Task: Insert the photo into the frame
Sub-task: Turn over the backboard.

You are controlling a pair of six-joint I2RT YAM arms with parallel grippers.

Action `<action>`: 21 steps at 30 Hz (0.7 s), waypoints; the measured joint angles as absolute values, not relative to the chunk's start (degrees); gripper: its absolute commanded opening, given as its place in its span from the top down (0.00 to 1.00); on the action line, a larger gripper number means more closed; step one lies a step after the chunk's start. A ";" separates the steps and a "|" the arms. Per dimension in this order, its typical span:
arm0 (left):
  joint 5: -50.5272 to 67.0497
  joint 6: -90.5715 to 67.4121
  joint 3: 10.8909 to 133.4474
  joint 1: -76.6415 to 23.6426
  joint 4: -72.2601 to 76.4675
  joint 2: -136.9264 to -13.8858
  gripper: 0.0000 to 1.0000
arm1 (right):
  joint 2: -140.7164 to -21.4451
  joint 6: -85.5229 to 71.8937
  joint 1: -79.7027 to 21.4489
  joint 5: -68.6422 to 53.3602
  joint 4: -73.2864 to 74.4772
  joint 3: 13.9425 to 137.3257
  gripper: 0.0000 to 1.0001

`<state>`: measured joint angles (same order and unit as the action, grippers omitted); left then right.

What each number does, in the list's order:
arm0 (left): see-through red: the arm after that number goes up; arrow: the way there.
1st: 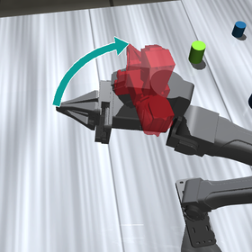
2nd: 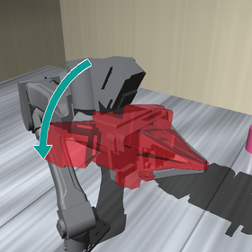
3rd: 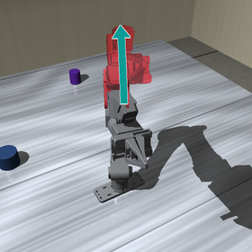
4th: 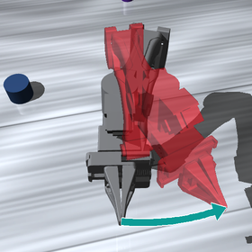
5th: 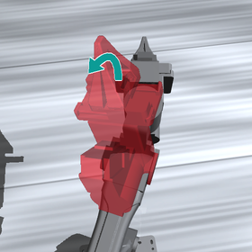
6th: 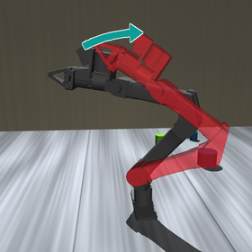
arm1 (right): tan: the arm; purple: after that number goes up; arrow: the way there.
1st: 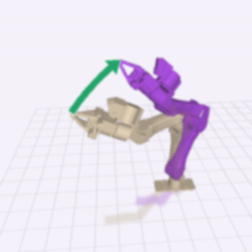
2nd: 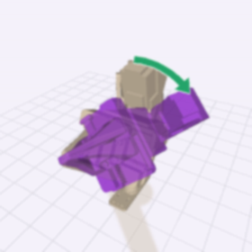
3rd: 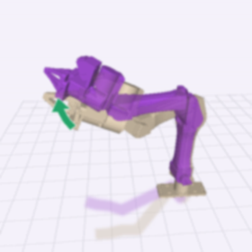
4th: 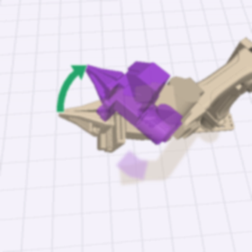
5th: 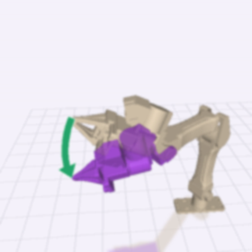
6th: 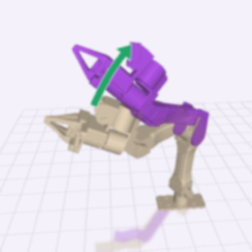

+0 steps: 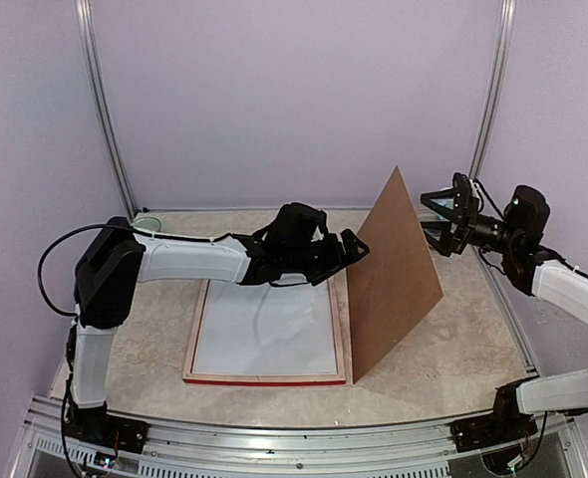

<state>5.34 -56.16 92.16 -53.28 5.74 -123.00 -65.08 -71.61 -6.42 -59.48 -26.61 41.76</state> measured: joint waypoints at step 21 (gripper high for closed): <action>5.32 -56.10 84.71 -50.15 11.09 -112.73 0.01 | -74.72 -74.74 -18.59 -55.18 -40.49 43.59 0.01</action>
